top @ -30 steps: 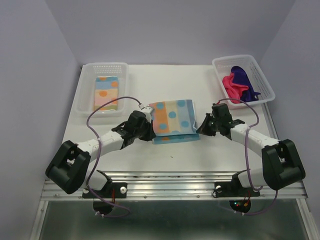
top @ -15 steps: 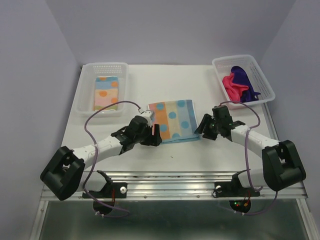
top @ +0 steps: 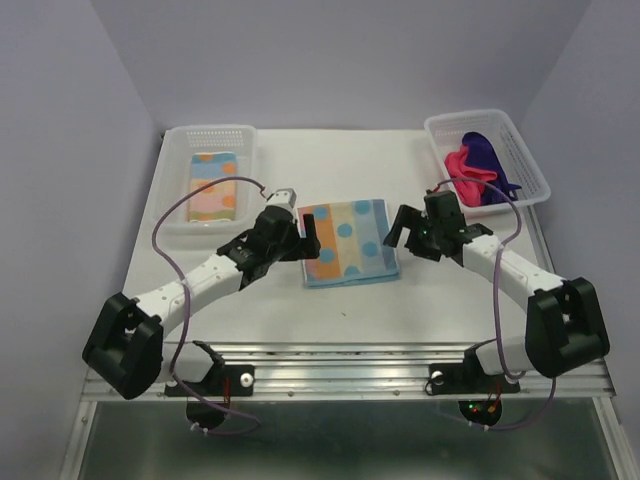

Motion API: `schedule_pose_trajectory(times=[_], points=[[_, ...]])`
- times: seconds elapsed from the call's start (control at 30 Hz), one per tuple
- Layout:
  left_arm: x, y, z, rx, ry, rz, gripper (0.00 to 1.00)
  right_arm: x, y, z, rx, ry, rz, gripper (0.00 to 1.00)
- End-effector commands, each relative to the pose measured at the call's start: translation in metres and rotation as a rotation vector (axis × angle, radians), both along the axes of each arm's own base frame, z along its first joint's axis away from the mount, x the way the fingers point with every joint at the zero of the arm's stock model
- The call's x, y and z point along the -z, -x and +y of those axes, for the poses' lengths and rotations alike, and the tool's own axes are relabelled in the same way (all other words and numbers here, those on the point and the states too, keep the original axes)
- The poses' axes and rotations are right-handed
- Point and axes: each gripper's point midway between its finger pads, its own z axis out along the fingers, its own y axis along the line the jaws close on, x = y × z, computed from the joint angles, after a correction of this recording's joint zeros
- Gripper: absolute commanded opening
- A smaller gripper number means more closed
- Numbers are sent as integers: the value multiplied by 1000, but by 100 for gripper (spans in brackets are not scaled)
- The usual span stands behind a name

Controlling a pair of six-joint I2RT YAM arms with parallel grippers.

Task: Fold and stack the towels
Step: Fold the towel

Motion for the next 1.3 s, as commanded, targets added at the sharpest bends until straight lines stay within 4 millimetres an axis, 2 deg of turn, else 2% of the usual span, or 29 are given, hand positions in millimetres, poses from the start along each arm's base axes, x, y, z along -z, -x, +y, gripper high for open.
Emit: schedule_pose_trajectory(times=[0.0, 0.03, 0.07, 0.1, 0.13, 0.17, 0.2, 0.23, 0.27, 0.3, 0.33, 0.37, 0.4, 0.47, 0.57, 0.63, 0.67, 0.7, 1.0, 1.17, 1.27], points=[[-26, -56, 12, -99, 8, -55, 99, -61, -74, 16, -25, 17, -221, 100], [-27, -70, 8, -95, 1, -56, 99, -46, -83, 17, -36, 47, -187, 100], [-28, -79, 9, -105, -1, -58, 99, -64, -102, 21, -39, 49, -229, 100], [-28, -88, 10, -108, -6, -58, 99, -64, -111, 21, -34, 66, -231, 100], [-16, -96, 7, -106, -31, -35, 99, -49, -122, 21, -50, 102, -200, 100], [-26, -110, 3, -101, -38, -63, 99, -49, -130, 22, -53, 116, -208, 100], [-22, -115, 3, -98, -57, -52, 99, -61, -148, 21, -38, 131, -246, 100], [-15, -127, 0, -93, -83, -40, 99, -47, -157, 17, -47, 182, -229, 100], [-10, -133, -1, -90, -94, -30, 99, -43, -163, 18, -60, 202, -225, 100], [10, -136, -1, -91, -124, 13, 99, -43, -171, 17, -67, 222, -229, 100], [7, -146, -1, -88, -127, 5, 98, -49, -180, 17, -87, 245, -247, 99], [13, -151, -1, -88, -139, 13, 98, -35, -185, 19, -105, 263, -222, 98], [33, -151, 3, -94, -176, 61, 97, -32, -189, 18, -114, 274, -219, 95], [35, -160, 4, -100, -199, 64, 95, -21, -198, 18, -135, 297, -207, 93], [44, -167, 9, -114, -212, 78, 94, -15, -207, 18, -149, 310, -206, 91], [47, -171, 12, -118, -208, 81, 93, -2, -212, 17, -160, 318, -197, 89], [46, -173, 10, -112, -199, 79, 93, -2, -217, 18, -160, 321, -209, 88], [48, -175, 12, -117, -196, 81, 92, 8, -219, 15, -159, 327, -192, 87], [64, -182, 20, -119, -175, 113, 87, 34, -226, 4, -150, 361, -147, 72], [73, -186, 20, -118, -181, 129, 74, 38, -228, -1, -156, 374, -152, 67], [78, -186, 20, -118, -182, 141, 63, 39, -228, -1, -170, 370, -152, 55]])
